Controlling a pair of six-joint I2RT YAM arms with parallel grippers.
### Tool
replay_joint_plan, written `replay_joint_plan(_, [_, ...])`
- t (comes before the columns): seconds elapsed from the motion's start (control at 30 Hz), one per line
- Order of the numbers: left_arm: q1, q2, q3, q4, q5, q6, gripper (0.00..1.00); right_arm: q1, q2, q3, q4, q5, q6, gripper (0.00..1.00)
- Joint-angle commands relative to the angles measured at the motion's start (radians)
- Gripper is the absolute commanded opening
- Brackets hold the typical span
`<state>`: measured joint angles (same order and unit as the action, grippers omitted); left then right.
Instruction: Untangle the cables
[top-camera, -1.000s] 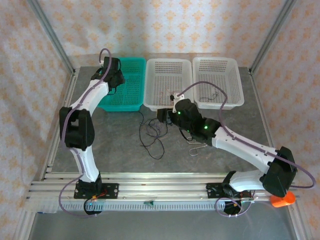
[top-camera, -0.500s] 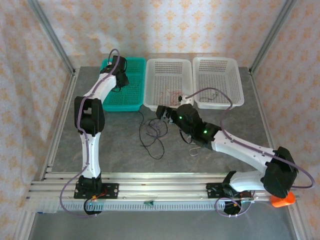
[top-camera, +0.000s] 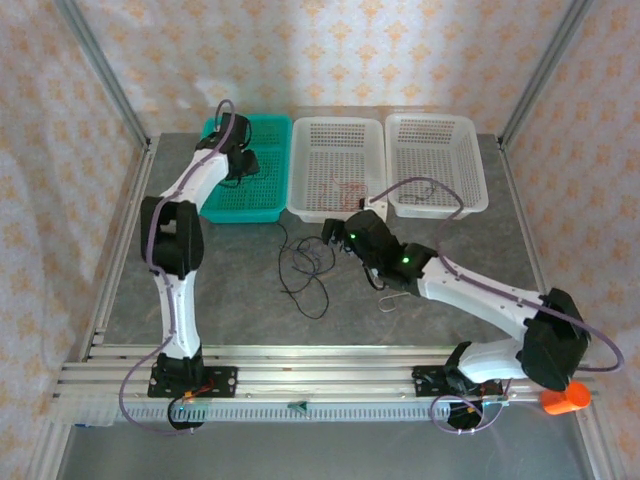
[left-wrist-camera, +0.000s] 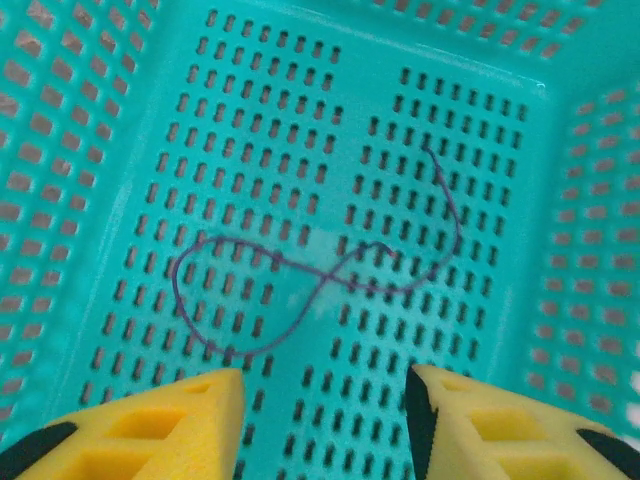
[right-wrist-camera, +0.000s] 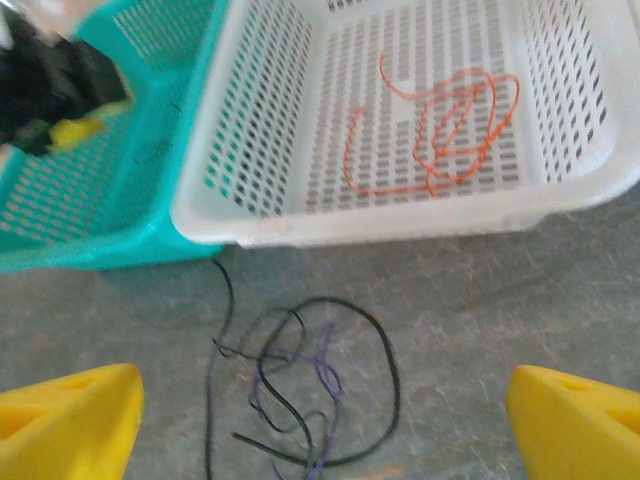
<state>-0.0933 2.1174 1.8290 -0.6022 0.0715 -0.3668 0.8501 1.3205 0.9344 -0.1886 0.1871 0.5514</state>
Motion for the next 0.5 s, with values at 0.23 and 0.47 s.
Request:
replay_joint_plan(0.23, [-0.137, -0.556, -0.529, 0.223, 0.023, -0.028, 0.49, -0.001, 0.181, 0.062, -0.133, -0.116, -0.023, 0.65])
replay_joint_plan(0.47, [-0.248, -0.808, -0.841, 0.309, 0.029, -0.139, 0.47, -0.017, 0.301, 0.122, -0.100, -0.194, -0.011, 0.52])
